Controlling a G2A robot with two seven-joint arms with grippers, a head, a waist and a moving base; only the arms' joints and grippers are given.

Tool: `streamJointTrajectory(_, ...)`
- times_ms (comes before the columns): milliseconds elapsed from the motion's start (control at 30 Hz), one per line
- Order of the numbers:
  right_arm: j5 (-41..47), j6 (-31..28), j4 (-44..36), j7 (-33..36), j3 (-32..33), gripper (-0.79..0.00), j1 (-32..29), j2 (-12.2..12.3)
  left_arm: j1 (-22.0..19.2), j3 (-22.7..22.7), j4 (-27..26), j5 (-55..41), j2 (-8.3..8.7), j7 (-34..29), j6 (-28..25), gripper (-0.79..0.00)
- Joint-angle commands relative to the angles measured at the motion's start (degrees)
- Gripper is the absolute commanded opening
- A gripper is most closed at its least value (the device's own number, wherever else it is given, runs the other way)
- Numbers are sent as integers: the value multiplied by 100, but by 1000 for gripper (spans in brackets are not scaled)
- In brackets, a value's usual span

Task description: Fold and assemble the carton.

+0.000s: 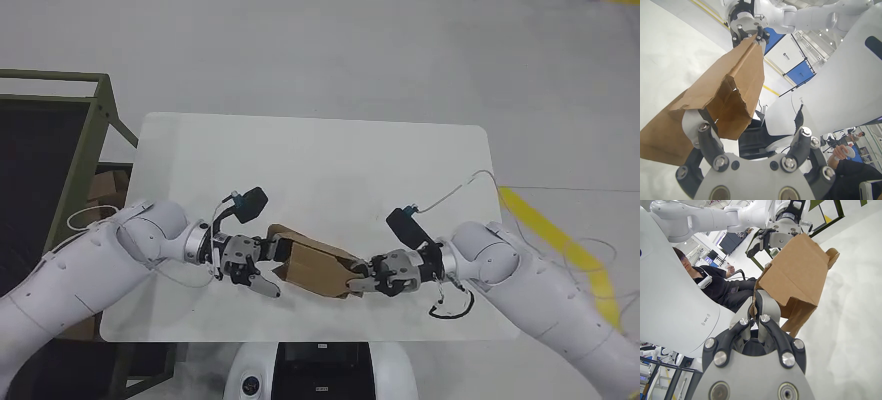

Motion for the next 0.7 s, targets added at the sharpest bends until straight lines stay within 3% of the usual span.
streamJointTrajectory(0, -21, 0, -22, 0, -32, -785, 17, 0, 12, -21, 14, -77, -12, 0, 0, 0)
streamJointTrajectory(667, -187, 0, 22, 0, -174, -785, 139, -36, -191, 291, -42, -366, -231, -1, 0, 0)
